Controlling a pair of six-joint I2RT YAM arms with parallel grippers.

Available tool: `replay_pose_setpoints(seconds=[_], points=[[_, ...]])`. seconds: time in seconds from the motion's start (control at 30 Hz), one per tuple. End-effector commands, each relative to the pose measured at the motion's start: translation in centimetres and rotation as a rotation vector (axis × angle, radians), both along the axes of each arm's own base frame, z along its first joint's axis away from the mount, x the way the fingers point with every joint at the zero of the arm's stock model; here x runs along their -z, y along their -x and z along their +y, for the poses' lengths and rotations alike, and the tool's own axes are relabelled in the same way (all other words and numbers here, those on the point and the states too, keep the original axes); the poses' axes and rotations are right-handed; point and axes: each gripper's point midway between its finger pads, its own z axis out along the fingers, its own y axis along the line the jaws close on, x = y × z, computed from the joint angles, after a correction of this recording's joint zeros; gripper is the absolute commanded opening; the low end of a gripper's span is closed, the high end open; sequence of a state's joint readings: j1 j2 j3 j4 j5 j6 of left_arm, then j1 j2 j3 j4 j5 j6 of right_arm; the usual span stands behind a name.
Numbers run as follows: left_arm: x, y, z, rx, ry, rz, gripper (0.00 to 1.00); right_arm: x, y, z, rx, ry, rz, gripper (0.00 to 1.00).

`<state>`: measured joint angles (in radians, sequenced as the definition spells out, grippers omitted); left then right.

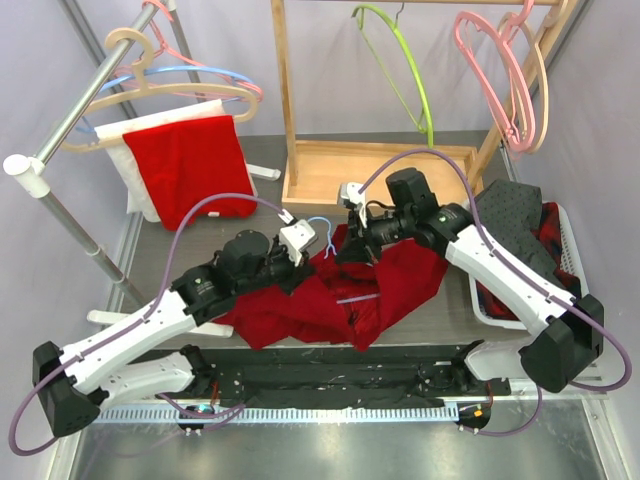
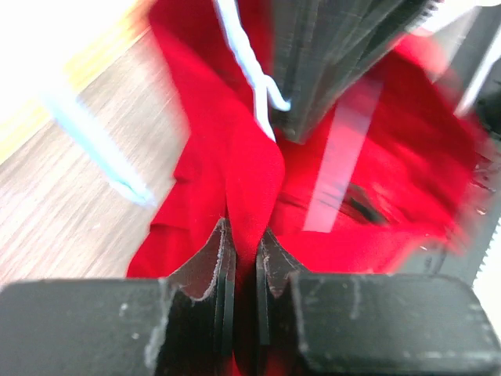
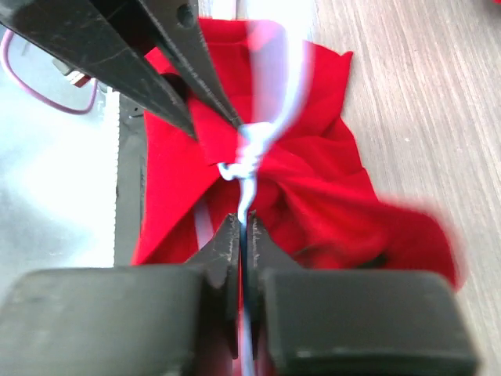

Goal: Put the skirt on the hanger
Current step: Hang the skirt on the hanger.

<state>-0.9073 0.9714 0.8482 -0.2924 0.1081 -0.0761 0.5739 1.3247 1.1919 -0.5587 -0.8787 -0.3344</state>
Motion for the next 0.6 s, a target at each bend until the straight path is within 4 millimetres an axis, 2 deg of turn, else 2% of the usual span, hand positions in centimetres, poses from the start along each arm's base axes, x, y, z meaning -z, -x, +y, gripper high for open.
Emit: replay_pose_setpoints(seconds=[0.0,0.03,0.07,0.17,0.33,0.43,0.57], points=[[-3.1,-0.8,0.6,-0.088,0.096,-0.042,0.18,-1.8,-0.8,-0.1,0.055,-0.005,-0.045,0.01],[-3.0,-1.0,1.1,-0.117,0.097,-0.044,0.27,-1.9,-0.8,-0.3,0.063,-0.005,-0.053,0.01],[-2.9,-0.9,1.2,-0.122,0.103,-0.035,0.44,-2.2,-0.7,-0.4,0.065,-0.008,-0.059,0.01],[-2.4,-1.9,2.9,-0.236,0.091,-0.044,0.61,-3.1,-0.2,-0.7,0.070,-0.025,-0.074,0.01],[-1.2,-2.7,4.3,-0.344,0.078,-0.025,0.68,-4.5,0.8,-1.1,0.064,-0.057,-0.098,0.01],[-0.6,-3.2,5.0,-0.396,0.061,-0.025,0.68,-5.3,1.2,-1.4,0.070,-0.074,-0.116,0.01],[-0.5,-3.7,6.0,-0.455,0.040,-0.032,0.61,-6.1,1.2,-1.9,0.106,-0.078,-0.140,0.01]])
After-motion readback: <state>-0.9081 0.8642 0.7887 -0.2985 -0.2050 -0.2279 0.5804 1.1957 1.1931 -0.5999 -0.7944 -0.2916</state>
